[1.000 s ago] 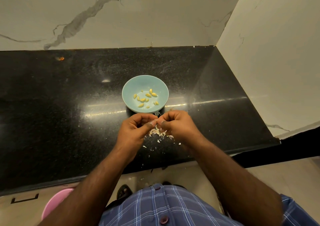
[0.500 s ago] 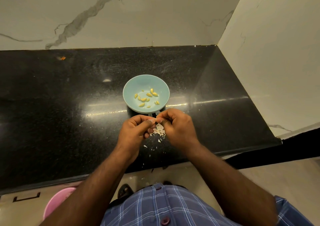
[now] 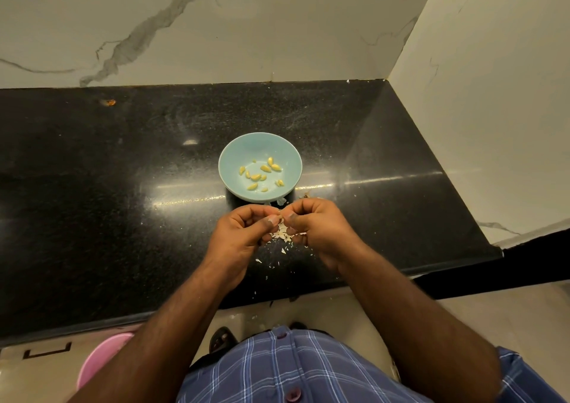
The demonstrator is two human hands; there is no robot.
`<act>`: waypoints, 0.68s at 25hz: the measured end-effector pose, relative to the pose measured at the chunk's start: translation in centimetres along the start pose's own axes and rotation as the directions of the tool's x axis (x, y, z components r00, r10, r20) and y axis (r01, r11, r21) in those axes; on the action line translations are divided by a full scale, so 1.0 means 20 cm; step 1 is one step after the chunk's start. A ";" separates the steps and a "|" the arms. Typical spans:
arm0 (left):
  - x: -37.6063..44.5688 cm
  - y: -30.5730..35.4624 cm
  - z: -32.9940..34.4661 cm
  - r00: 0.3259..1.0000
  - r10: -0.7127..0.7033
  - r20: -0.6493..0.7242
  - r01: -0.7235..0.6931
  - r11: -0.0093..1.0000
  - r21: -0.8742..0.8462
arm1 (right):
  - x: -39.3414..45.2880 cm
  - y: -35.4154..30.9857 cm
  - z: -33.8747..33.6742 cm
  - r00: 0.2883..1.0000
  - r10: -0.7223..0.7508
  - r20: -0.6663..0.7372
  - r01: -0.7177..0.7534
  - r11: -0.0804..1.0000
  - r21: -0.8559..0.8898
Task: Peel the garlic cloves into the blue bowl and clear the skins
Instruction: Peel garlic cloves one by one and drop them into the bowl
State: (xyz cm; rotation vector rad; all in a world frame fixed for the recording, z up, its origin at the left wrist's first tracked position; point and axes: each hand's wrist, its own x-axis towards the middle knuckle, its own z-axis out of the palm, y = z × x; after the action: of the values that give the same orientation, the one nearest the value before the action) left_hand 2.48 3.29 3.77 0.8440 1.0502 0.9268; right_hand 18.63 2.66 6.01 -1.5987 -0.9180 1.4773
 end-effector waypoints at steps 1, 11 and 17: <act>0.00 0.00 0.01 1.000 0.005 0.000 -0.005 1.000 0.001 | 0.00 0.00 -0.01 0.999 0.048 0.009 -0.048 0.998 0.040; 0.04 0.00 -0.03 0.999 0.005 -0.036 -0.005 1.000 0.008 | 0.04 0.02 -0.08 0.983 -0.161 -0.091 0.139 0.966 -0.217; 0.05 0.05 -0.05 0.999 0.041 0.019 -0.043 0.994 0.101 | 0.02 0.01 -0.09 0.929 -0.357 -0.092 0.275 0.838 -0.471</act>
State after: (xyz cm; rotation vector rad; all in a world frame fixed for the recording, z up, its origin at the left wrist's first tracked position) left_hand 1.45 4.75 4.06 0.9599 1.0758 0.9060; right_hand 20.43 2.91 5.76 -1.7581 -1.4203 0.9104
